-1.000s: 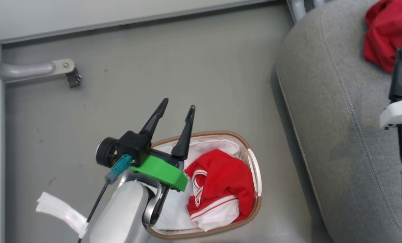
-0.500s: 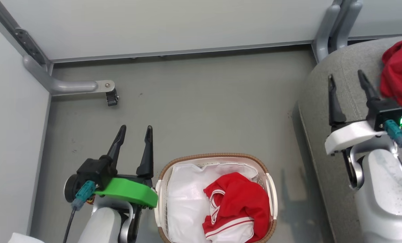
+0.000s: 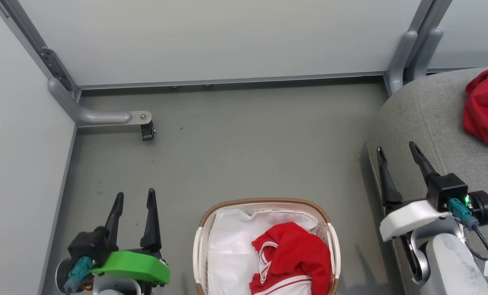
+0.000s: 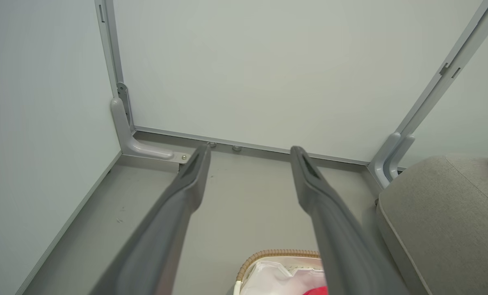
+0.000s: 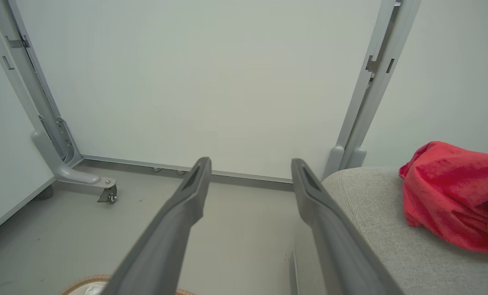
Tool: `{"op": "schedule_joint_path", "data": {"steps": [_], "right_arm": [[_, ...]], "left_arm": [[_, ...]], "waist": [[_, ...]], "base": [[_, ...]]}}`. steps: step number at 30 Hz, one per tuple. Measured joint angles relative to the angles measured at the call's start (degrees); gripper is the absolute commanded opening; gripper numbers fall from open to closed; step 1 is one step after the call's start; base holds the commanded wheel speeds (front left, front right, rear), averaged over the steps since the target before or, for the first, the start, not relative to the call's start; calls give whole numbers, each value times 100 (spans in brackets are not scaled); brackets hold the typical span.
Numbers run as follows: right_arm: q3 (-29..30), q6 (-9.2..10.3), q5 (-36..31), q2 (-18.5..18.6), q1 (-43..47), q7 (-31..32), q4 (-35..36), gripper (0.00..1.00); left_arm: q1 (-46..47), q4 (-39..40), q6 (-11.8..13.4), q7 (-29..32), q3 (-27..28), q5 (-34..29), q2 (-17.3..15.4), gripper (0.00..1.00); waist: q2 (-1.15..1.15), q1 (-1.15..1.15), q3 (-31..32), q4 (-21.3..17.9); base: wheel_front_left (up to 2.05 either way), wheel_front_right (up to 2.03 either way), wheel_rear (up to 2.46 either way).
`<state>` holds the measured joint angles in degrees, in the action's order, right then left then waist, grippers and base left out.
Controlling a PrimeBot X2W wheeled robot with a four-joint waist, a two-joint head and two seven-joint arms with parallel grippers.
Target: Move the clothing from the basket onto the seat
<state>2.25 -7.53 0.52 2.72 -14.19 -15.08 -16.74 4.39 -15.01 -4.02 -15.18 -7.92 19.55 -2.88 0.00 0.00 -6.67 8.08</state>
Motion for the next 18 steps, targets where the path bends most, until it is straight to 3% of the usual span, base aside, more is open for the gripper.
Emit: {"op": "schedule_joint_path", "data": {"steps": [18], "right_arm": [[-233,0,401,5,813,0,236,100]], "left_arm": [[-455,57,18,0,111,7,2,100]], "waist": [[0,0,351,-37]], "base": [[0,0,0]]}}
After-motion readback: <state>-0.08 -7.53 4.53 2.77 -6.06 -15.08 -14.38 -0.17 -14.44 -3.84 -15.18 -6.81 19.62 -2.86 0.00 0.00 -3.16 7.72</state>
